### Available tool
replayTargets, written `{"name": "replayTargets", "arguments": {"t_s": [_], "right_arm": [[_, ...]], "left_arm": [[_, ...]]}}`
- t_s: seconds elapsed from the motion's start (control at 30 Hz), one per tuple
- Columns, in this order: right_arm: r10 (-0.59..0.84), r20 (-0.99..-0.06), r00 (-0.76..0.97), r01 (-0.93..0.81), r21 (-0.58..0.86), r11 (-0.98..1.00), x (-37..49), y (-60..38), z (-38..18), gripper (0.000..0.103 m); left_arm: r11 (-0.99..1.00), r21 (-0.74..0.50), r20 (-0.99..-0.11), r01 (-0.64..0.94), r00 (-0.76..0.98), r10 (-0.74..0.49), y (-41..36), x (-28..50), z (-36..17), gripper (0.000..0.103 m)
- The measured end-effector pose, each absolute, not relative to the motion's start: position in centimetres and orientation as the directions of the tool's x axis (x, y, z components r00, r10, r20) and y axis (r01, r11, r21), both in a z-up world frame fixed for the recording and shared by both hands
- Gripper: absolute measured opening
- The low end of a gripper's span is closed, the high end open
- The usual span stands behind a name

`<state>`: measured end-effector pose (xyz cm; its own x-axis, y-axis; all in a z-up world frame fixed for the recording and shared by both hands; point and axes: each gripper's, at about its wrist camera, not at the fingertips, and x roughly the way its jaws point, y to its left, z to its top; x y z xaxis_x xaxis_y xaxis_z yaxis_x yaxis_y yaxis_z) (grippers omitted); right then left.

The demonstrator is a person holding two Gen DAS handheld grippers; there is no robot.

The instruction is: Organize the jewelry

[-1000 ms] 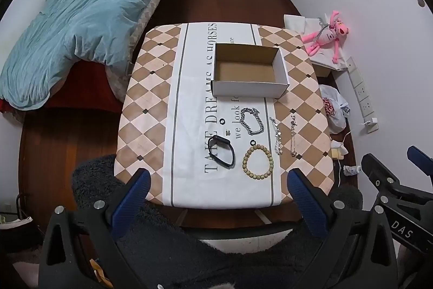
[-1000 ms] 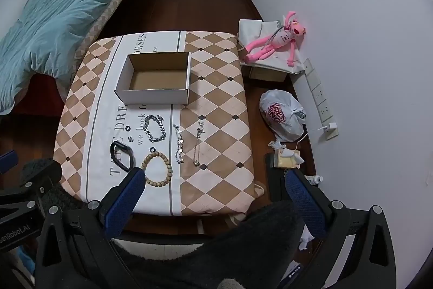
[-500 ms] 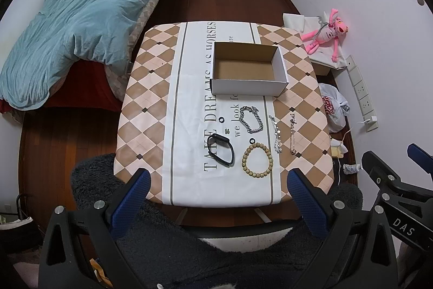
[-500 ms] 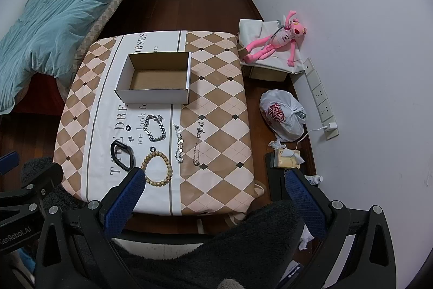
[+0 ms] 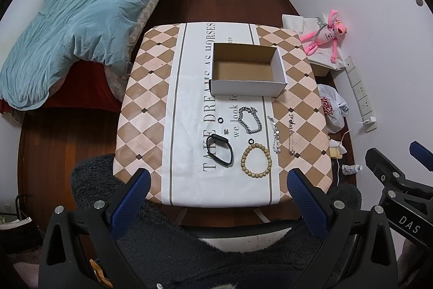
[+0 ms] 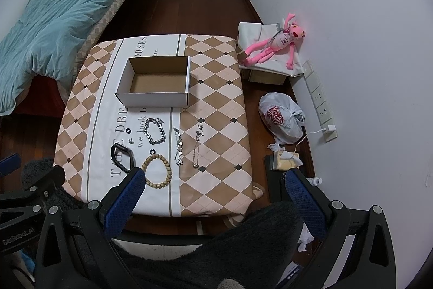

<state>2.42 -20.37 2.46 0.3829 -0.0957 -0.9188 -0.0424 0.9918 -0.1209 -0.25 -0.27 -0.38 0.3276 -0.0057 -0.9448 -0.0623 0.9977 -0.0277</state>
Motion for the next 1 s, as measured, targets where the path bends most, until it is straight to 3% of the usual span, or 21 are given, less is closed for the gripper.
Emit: {"name": "replayTargets", "arguments": {"t_s": [1.0], "right_arm": [[-0.097, -0.911, 0.4, -0.041, -0.124, 0.991, 1.9, -20.5, 3.7, 0.103]], "left_arm": [[0.998, -0.037, -0.937, -0.056, 0.35, -0.015, -0.3, 0.2, 1.7, 0.103]]}}
